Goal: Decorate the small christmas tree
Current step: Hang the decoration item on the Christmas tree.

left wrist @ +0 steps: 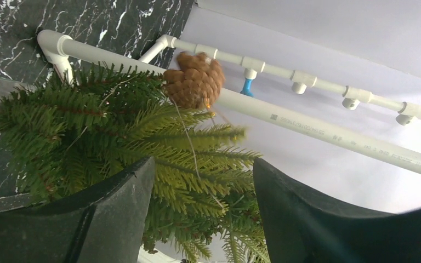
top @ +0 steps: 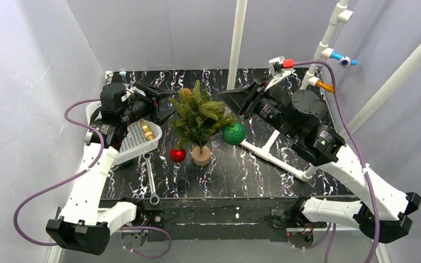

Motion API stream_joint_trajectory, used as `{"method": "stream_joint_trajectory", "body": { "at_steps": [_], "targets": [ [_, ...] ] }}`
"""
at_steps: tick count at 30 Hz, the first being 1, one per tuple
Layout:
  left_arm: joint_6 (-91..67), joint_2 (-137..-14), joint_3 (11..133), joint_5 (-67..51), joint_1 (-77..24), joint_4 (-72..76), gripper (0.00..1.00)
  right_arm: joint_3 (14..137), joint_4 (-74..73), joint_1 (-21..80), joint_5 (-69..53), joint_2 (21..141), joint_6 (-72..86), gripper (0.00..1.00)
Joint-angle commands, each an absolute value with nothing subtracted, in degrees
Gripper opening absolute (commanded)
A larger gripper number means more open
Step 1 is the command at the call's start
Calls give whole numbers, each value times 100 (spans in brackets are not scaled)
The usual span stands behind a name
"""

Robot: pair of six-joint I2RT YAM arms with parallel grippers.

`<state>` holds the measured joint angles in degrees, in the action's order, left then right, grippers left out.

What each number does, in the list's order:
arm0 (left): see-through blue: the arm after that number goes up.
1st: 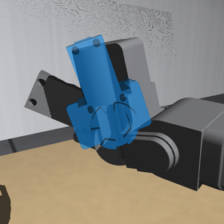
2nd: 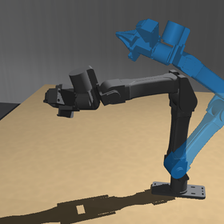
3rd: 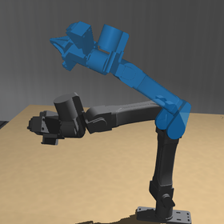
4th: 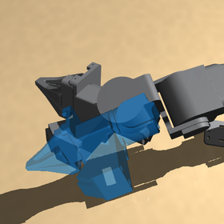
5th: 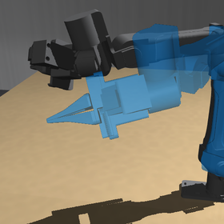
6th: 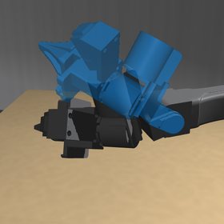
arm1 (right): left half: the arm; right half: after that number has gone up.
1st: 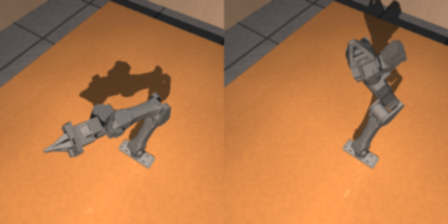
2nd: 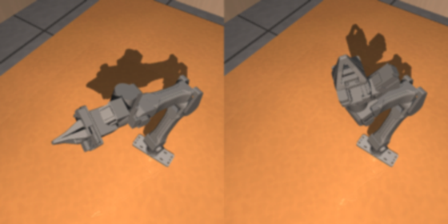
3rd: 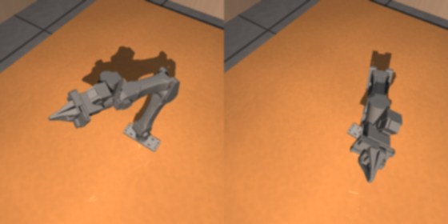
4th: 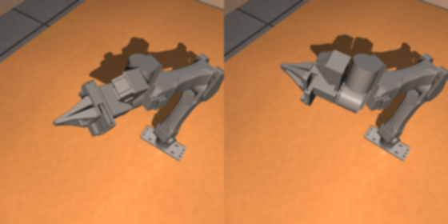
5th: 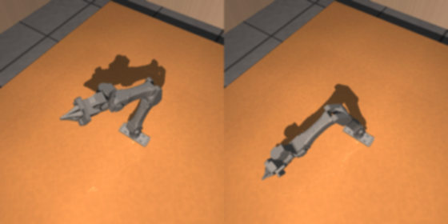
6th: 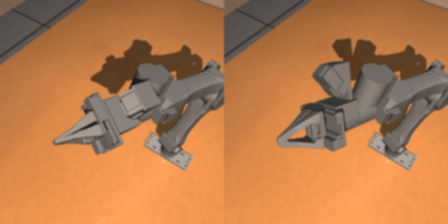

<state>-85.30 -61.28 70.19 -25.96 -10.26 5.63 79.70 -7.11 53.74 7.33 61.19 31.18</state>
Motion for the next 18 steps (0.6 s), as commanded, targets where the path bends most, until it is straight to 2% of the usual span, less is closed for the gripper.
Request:
{"method": "stream_joint_trajectory", "body": {
  "at_steps": [1,6,12,18],
  "targets": [
    [-8209,-5838,7002,-2447,-1050,313,66,8044,-400,5379,753,6003,3111,37],
    [-7715,-5745,7180,-2236,-1046,-237,76,7999,-393,5381,751,5978,3111,37],
    [-6913,-5421,7461,-1868,-1039,-975,98,7800,-678,5379,860,5766,3062,37],
    [-5626,-4946,7944,-1145,-1041,-2318,98,7077,-1467,5381,1487,4934,3023,39]
  ]
}}
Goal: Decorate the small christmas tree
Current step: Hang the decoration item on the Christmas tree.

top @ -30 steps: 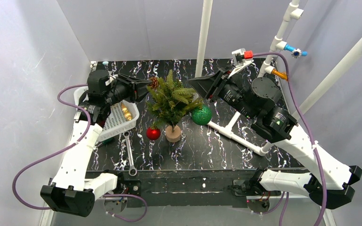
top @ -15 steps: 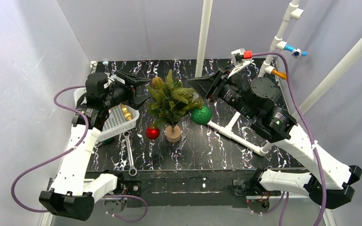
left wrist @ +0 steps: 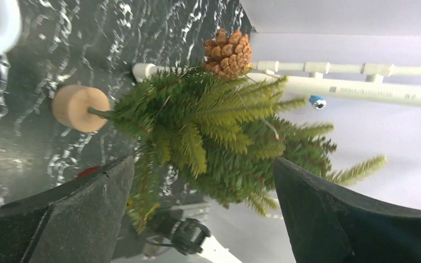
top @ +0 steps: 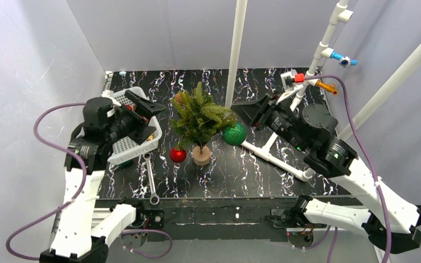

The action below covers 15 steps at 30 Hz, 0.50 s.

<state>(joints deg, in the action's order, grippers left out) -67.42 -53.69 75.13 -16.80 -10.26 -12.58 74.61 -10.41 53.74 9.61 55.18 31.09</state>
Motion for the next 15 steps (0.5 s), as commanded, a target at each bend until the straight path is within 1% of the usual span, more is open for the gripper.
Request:
{"method": "stream_joint_trajectory", "body": {
  "at_steps": [1,7,13,15],
  "targets": [
    [-5438,-4890,7978,-1044,-1040,-2512,98,6979,-1642,5379,1607,4771,3031,40],
    [-4603,-4553,7843,-653,-1038,-3784,98,6788,-2903,5379,2070,4139,3097,43],
    [-4448,-4037,7131,-684,-1039,-4438,98,6939,-4222,5381,1950,4242,3253,49],
    [-4382,-3948,7011,-471,-1046,-4806,98,6971,-4629,5379,1926,4338,3316,51]
  ]
}}
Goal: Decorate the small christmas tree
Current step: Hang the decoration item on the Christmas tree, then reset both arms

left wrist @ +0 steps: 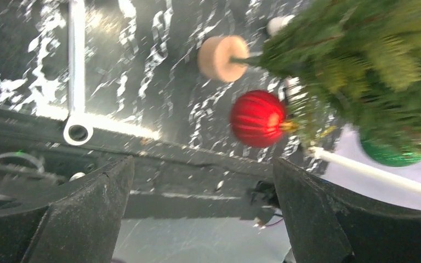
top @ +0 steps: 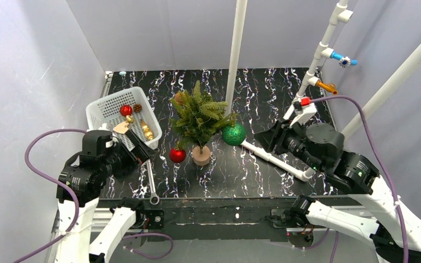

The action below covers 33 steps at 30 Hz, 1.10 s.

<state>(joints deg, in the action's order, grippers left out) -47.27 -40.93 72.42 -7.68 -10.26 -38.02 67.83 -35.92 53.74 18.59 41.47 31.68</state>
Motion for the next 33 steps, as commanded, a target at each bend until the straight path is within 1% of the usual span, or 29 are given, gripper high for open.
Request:
{"method": "stream_joint_trajectory", "body": {
  "at_steps": [1,2,5,8,12,17,20,28,33],
  "targets": [
    [-4349,-3920,6979,-335,-1041,-5021,98,6989,-4824,5379,1940,4386,3358,54],
    [-4316,-3896,6952,-175,-1039,-5241,98,7009,-5019,5383,1974,4436,3429,59],
    [-4246,-3823,6863,338,-1041,-5885,98,7085,-5635,5379,2354,4568,3777,68],
    [-4261,-3725,6756,559,-1043,-6309,98,7143,-6375,5381,2923,4642,4326,71],
    [-4312,-3573,6501,516,-1054,-6520,98,7048,-6849,5379,3036,4618,4677,73],
    [-4559,-3576,6379,304,-1043,-6586,98,6676,-6690,5379,2900,4287,4758,73],
    [-4715,-3541,6366,403,-1045,-6649,98,6532,-6628,5383,2894,4113,4827,73],
    [-5048,-3497,6359,1204,-1054,-7149,98,6308,-6543,5379,2884,3981,4939,73],
    [-5109,-3703,6435,1192,-1054,-7181,98,6390,-6467,5380,2856,4150,4878,73]
  ]
}}
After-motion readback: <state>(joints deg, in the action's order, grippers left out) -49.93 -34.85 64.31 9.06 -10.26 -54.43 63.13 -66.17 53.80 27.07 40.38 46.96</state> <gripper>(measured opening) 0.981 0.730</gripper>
